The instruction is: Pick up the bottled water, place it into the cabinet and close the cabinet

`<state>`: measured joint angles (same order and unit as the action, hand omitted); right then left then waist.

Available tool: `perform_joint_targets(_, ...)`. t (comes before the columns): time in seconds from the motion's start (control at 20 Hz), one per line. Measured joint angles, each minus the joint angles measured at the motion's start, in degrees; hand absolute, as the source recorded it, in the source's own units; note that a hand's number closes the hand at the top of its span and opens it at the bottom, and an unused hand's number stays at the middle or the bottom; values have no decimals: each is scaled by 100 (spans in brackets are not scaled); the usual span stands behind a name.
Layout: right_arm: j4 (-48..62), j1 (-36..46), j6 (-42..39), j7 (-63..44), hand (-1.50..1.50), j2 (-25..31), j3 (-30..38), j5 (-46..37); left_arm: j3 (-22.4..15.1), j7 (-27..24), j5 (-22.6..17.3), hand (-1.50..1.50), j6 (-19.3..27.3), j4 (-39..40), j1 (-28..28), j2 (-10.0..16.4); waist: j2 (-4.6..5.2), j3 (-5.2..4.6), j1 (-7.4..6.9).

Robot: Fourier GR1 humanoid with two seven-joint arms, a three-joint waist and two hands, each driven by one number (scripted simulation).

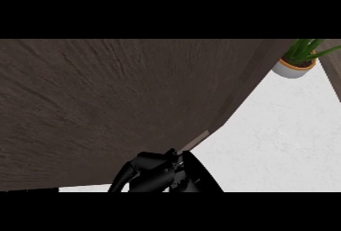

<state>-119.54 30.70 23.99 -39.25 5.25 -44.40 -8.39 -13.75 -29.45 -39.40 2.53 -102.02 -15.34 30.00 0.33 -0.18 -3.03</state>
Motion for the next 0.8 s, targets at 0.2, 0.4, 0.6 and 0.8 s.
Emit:
perform_joint_targets(0.2, 1187, 727, -1, 359, 150, -327, 747, 770, 236, -32, -136, 150, -267, 8, -138, 148, 15, 7, -4)
perform_joint_targets(0.4, 2233, 1116, -492, 859, 150, -452, 1534, 1629, 413, -95, -198, 150, -483, 30, -273, 209, 15, 12, 44)
perform_joint_targets(0.6, 3432, 1600, -1025, 1439, 150, -475, 2222, 2125, 591, 10, -301, 150, -592, -104, -411, 282, 3, 24, 77)
perform_joint_targets(0.8, 4214, 1828, -1760, 2010, 150, -431, 2605, 2433, 735, 33, -344, 150, -748, -163, -555, 310, -86, 10, 82)
